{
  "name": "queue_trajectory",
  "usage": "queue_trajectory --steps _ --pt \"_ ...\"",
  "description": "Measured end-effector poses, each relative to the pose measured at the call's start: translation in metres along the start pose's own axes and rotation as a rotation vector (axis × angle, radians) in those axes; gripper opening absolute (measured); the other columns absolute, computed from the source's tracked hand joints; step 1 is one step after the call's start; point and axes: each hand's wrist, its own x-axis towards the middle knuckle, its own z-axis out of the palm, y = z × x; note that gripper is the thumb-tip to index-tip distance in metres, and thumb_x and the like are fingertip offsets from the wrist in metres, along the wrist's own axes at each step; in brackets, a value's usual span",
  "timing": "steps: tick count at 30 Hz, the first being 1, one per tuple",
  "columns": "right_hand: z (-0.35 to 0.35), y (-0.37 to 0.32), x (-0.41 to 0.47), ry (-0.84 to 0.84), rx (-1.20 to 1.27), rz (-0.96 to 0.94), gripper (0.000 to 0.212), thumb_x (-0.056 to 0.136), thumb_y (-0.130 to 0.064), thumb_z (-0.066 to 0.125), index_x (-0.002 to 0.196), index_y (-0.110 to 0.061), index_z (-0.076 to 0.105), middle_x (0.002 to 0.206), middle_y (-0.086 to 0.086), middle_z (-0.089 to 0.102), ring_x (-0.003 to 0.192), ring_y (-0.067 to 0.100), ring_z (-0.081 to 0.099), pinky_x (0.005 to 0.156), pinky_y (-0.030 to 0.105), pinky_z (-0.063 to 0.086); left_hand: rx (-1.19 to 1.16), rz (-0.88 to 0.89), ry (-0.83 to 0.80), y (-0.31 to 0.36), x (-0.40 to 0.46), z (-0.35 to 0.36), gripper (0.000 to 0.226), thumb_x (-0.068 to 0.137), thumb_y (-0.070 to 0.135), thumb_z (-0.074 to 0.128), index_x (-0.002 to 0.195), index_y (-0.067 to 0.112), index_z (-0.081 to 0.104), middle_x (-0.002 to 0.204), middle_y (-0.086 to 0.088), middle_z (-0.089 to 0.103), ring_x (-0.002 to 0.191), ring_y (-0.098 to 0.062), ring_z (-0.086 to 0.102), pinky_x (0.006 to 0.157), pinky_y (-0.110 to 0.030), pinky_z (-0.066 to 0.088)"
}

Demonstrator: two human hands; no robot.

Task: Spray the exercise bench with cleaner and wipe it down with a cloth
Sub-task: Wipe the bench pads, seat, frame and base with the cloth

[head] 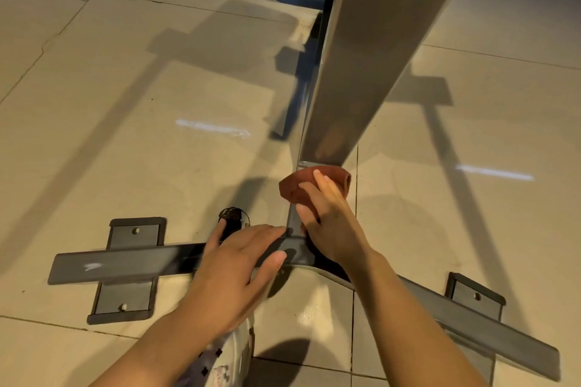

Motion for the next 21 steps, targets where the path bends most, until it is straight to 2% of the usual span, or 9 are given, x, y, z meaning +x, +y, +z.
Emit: queue_trajectory --steps 2,6,8,11,13,15,17,19,21 --pt "0.001 0.005 0.005 -0.020 0.030 0.017 0.045 0.097 -0.033 0.042 0.137 -0.015 0.051 0.155 0.012 0.034 0.145 0.031 0.027 0.119 0.047 0.023 0.001 -0.011 0.007 -0.005 -0.002 -0.003 0.060 0.096 0.062 0.017 0.135 0.034 0.053 0.130 0.017 0.057 0.124 0.003 0.043 0.117 -0.041 0.011" --pt "0.001 -0.003 -0.004 0.027 0.073 0.040 0.037 0.101 -0.021 0.046 0.135 -0.012 0.056 0.153 0.009 0.039 0.145 0.027 0.027 0.120 0.042 0.018 0.067 0.008 -0.019 -0.011 -0.006 -0.002 0.054 0.097 0.061 0.023 0.138 0.035 0.046 0.133 0.012 0.057 0.125 -0.003 0.047 0.116 -0.041 0.015" --pt "0.000 -0.010 -0.017 -0.013 0.081 -0.006 0.035 0.102 -0.024 0.047 0.134 -0.012 0.058 0.147 0.006 0.049 0.142 0.023 0.035 0.119 0.046 0.025 0.115 0.036 -0.021 -0.009 -0.004 0.001 0.052 0.097 0.059 0.028 0.141 0.035 0.041 0.134 0.009 0.056 0.124 -0.005 0.047 0.114 -0.041 0.017" --pt "-0.003 -0.015 -0.053 -0.032 -0.047 -0.212 0.038 0.098 -0.037 0.042 0.121 -0.017 0.065 0.126 0.003 0.066 0.122 0.020 0.058 0.102 0.047 0.048 0.129 0.084 0.037 -0.010 -0.004 0.006 0.054 0.088 0.046 0.042 0.140 0.031 0.040 0.133 0.007 0.055 0.126 -0.008 0.042 0.112 -0.049 0.027" --pt "-0.008 -0.008 -0.080 -0.032 -0.144 -0.275 0.036 0.095 -0.039 0.043 0.120 -0.024 0.065 0.128 -0.003 0.065 0.121 0.016 0.059 0.099 0.041 0.051 0.124 0.085 0.076 -0.012 -0.008 0.006 0.062 0.078 0.033 0.047 0.140 0.031 0.040 0.134 0.007 0.052 0.130 -0.013 0.039 0.111 -0.050 0.028" --pt "-0.021 0.010 -0.107 -0.021 -0.211 -0.213 0.039 0.092 -0.040 0.045 0.127 -0.028 0.058 0.138 -0.009 0.055 0.128 0.010 0.052 0.105 0.042 0.045 0.130 0.078 0.084 -0.015 -0.013 0.005 0.070 0.070 0.024 0.054 0.139 0.030 0.042 0.133 0.004 0.051 0.131 -0.015 0.038 0.109 -0.050 0.027" --pt "-0.035 0.039 -0.138 0.024 -0.288 -0.036 0.042 0.091 -0.041 0.041 0.130 -0.030 0.054 0.138 -0.011 0.053 0.129 0.008 0.049 0.106 0.046 0.039 0.124 0.070 0.085 -0.018 -0.019 0.004 0.067 0.070 0.024 0.055 0.136 0.028 0.046 0.132 0.002 0.053 0.128 -0.016 0.038 0.104 -0.053 0.029" --pt "-0.049 0.063 -0.165 0.040 -0.315 0.168 0.044 0.094 -0.043 0.035 0.128 -0.028 0.059 0.134 -0.005 0.060 0.126 0.017 0.055 0.107 0.048 0.036 0.106 0.052 0.102 -0.020 -0.024 0.001 0.057 0.077 0.031 0.046 0.134 0.027 0.048 0.133 0.001 0.053 0.127 -0.016 0.040 0.104 -0.055 0.030" --pt "-0.056 0.073 -0.182 0.017 -0.385 0.259 0.048 0.093 -0.042 0.032 0.126 -0.025 0.063 0.134 0.000 0.061 0.122 0.026 0.059 0.105 0.053 0.034 0.095 0.031 0.100 -0.021 -0.032 -0.002 0.054 0.081 0.035 0.041 0.133 0.027 0.049 0.134 0.002 0.053 0.127 -0.018 0.043 0.105 -0.059 0.034"
